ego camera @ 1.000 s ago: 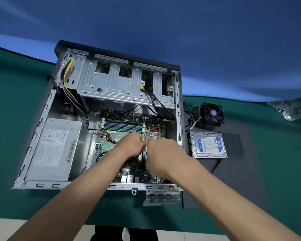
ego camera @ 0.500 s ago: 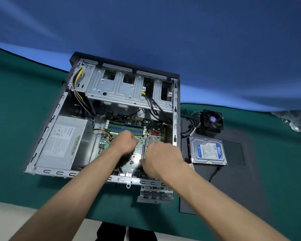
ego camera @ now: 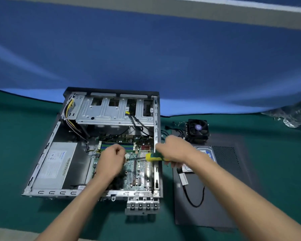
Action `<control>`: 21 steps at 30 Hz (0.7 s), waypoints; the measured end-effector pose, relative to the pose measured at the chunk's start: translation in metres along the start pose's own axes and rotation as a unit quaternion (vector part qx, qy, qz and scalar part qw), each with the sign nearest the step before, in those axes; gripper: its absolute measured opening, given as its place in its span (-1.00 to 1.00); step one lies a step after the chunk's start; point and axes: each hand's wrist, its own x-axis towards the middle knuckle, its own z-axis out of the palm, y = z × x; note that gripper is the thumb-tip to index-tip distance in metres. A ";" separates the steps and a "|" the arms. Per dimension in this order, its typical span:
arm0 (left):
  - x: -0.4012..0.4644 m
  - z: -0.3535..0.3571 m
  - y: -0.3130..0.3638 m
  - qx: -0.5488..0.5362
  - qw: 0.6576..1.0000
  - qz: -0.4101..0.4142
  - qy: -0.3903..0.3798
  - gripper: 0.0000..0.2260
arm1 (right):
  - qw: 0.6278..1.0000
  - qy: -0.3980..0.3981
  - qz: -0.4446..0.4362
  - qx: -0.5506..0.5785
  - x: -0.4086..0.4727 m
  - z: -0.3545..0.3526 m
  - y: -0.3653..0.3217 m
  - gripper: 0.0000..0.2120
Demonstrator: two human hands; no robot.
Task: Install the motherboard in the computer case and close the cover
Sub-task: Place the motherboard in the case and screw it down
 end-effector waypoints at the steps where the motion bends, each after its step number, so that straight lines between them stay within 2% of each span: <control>1: -0.005 0.001 0.008 0.010 1.000 0.014 0.014 -0.79 | 0.996 -0.002 0.025 0.085 0.000 -0.005 0.013 -0.67; 3: -0.016 0.008 0.026 0.037 0.998 0.046 0.027 -0.77 | 0.975 -0.004 0.053 0.215 -0.002 -0.011 0.039 -0.70; 7: -0.030 0.038 0.054 0.067 0.993 0.098 0.022 -0.68 | 0.951 -0.003 0.026 0.307 -0.007 -0.004 0.079 -0.68; 12: -0.042 0.077 0.071 0.148 0.980 0.130 0.042 -0.62 | 0.849 -0.018 -0.036 0.526 -0.001 0.018 0.095 -0.92; 13: -0.045 0.082 0.072 0.159 0.975 0.148 0.050 -0.58 | 0.843 -0.009 -0.033 0.536 0.002 0.023 0.097 -0.92; 17: -0.044 0.091 0.070 0.165 0.969 0.170 0.062 -0.48 | 0.885 0.020 0.002 0.466 0.022 0.054 0.102 -0.83; 21: -0.040 0.094 0.065 0.159 0.967 0.181 0.083 -0.48 | 0.882 0.064 0.056 0.464 0.046 0.093 0.111 -0.75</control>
